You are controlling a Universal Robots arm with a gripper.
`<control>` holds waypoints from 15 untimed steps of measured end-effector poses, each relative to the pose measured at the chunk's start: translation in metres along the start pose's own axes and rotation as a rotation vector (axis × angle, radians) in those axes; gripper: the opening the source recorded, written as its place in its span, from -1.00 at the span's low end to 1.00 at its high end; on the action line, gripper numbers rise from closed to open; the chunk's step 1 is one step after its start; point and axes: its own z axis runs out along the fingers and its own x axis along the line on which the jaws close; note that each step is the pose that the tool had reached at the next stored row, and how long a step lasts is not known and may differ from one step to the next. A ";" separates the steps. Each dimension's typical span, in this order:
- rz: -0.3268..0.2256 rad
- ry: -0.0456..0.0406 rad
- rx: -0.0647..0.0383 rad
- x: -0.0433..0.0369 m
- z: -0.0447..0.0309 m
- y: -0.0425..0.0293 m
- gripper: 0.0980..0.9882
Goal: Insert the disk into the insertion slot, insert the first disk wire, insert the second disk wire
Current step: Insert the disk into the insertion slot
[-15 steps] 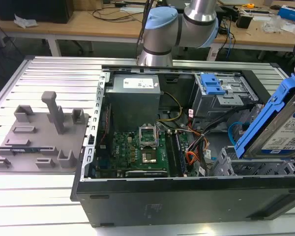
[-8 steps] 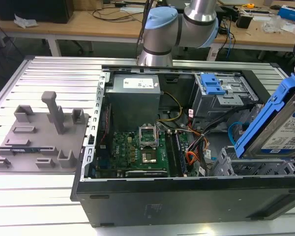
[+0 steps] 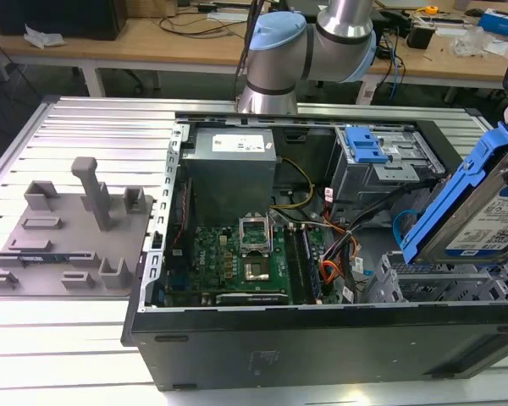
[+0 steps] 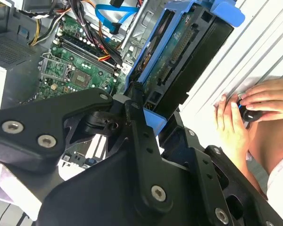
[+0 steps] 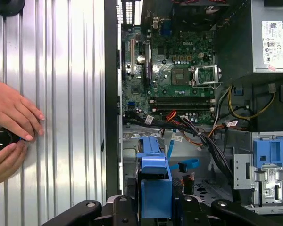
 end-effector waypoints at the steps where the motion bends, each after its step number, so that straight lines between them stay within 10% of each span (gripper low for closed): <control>1: 0.000 0.0001 0.000 0.0000 -0.0001 0.0000 -0.40; 15: -0.003 -0.0062 0.028 0.0000 0.0000 0.0001 -0.40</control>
